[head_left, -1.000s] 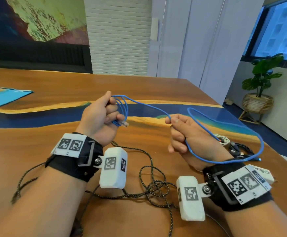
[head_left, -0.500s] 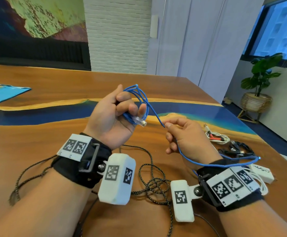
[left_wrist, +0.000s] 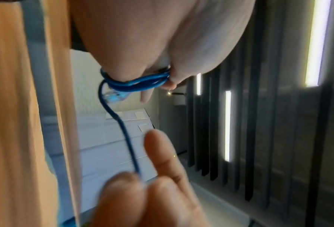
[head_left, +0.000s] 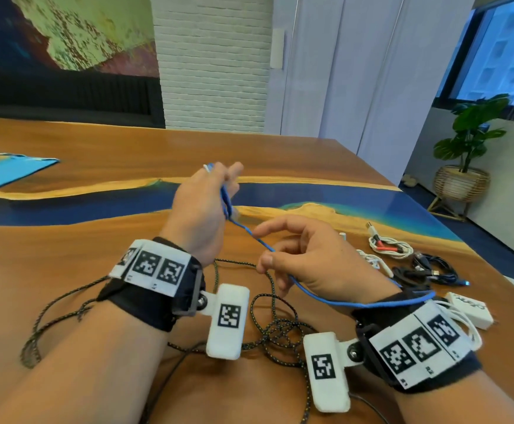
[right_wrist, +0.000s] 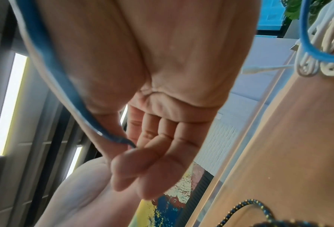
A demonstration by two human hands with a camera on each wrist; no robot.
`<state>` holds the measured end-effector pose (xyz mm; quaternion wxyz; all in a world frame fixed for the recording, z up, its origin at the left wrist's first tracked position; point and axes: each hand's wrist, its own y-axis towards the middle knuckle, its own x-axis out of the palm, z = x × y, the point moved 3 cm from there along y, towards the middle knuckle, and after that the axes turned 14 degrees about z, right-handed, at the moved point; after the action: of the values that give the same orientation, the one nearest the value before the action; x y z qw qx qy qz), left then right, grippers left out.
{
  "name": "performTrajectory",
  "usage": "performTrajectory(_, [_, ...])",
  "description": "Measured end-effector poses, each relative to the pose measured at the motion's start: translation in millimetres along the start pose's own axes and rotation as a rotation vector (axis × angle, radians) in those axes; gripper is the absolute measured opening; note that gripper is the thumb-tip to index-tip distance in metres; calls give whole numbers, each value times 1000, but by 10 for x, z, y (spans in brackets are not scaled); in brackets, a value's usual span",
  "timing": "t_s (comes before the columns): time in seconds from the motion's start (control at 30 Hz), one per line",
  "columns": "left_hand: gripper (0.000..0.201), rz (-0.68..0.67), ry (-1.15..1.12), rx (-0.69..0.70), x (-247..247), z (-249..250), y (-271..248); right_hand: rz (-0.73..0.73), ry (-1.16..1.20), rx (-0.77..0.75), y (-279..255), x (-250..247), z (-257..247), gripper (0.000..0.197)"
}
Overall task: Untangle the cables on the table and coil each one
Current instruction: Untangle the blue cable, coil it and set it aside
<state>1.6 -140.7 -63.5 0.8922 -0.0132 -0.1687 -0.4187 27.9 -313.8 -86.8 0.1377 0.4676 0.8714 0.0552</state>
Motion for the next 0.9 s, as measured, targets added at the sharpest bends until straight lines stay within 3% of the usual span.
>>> performTrajectory(0.07, [26,-119,276,20,66,-101,-76,-13,0,-45,-3,-14,-18,13])
performTrajectory(0.23, [33,-427,530,50,171,-184,-271,15,200,-89,-15,-40,-76,22])
performTrajectory(0.3, [38,-416,498,44,161,-152,-255,31,369,-35,-3,-61,-76,32])
performTrajectory(0.37, [45,-390,494,26,153,-115,-244,53,503,-3,6,-96,-55,30])
performTrajectory(0.57, [37,-463,354,-25,135,-134,-224,119,587,-2,25,-176,-79,36])
performTrajectory(0.77, [35,-272,403,20,168,-238,-177,428,262,114,56,-362,-86,53])
performTrajectory(0.83, [36,-197,399,16,143,-240,-136,457,158,130,46,-384,-82,62])
performTrajectory(0.9, [37,-132,395,4,104,-218,-99,477,150,49,23,-387,-123,55])
